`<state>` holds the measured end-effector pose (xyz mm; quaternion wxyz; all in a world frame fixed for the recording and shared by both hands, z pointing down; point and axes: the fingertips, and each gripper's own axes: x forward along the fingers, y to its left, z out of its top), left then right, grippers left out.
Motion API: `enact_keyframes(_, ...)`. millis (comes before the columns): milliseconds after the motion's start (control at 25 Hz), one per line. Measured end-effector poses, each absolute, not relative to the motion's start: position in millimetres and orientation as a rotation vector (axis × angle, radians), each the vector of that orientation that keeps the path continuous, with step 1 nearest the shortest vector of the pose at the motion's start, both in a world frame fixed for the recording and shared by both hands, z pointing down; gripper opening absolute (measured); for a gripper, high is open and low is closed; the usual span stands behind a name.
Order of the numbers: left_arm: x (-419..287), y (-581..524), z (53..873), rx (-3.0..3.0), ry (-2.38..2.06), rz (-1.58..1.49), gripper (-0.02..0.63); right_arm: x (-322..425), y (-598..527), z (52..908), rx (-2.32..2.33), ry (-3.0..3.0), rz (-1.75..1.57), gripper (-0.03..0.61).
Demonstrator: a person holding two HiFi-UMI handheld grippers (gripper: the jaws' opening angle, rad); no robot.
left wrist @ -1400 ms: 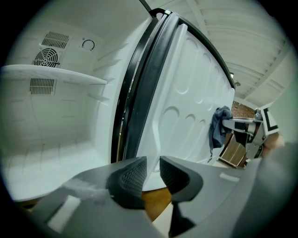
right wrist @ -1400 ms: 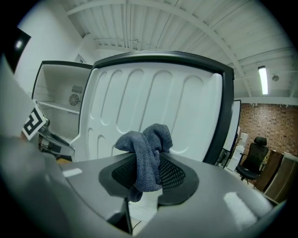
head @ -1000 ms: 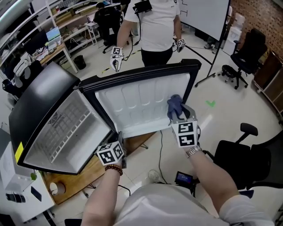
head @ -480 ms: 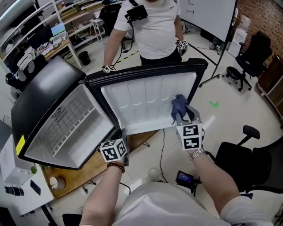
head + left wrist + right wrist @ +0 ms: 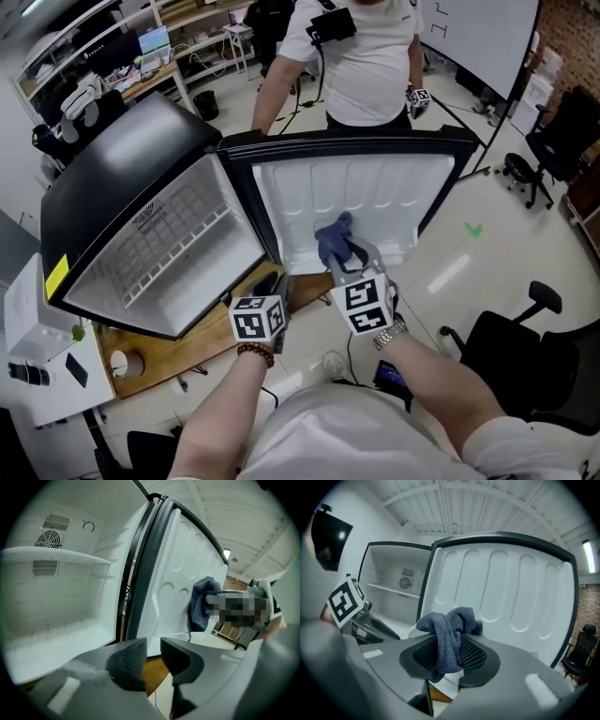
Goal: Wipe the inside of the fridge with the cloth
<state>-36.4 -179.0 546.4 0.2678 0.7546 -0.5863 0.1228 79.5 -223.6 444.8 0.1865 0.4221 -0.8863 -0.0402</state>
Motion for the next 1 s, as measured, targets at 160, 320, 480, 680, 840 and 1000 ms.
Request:
enact_keyframes(160,-40,-166,545,2.046,-1.581,0.352,0.086,35,-219,450,1.084,-2.537,-0.132,0.112)
enact_keyframes(320,-53,-153,542,2.032,-1.598,0.351,0.086,4,-219,457,1.017,-2.555,-0.143,0.112)
enact_keyframes(480,-65,-143,541,2.013,-1.612,0.354,0.086,-14,-223,466,0.982,-2.552,-0.142,0.112)
enact_keyframes(680,-65,-137,545,2.005,-1.608,0.36,0.086,-18,-234,475,0.988,-2.541,-0.137,0.112)
enact_keyframes(840,-64,-140,548,2.009,-1.601,0.366,0.086,-13,-237,480,1.005,-2.524,-0.132,0.112)
enact_keyframes(1000,-57,-145,548,2.02,-1.585,0.362,0.086,2,-242,485,1.047,-2.498,-0.117,0.112)
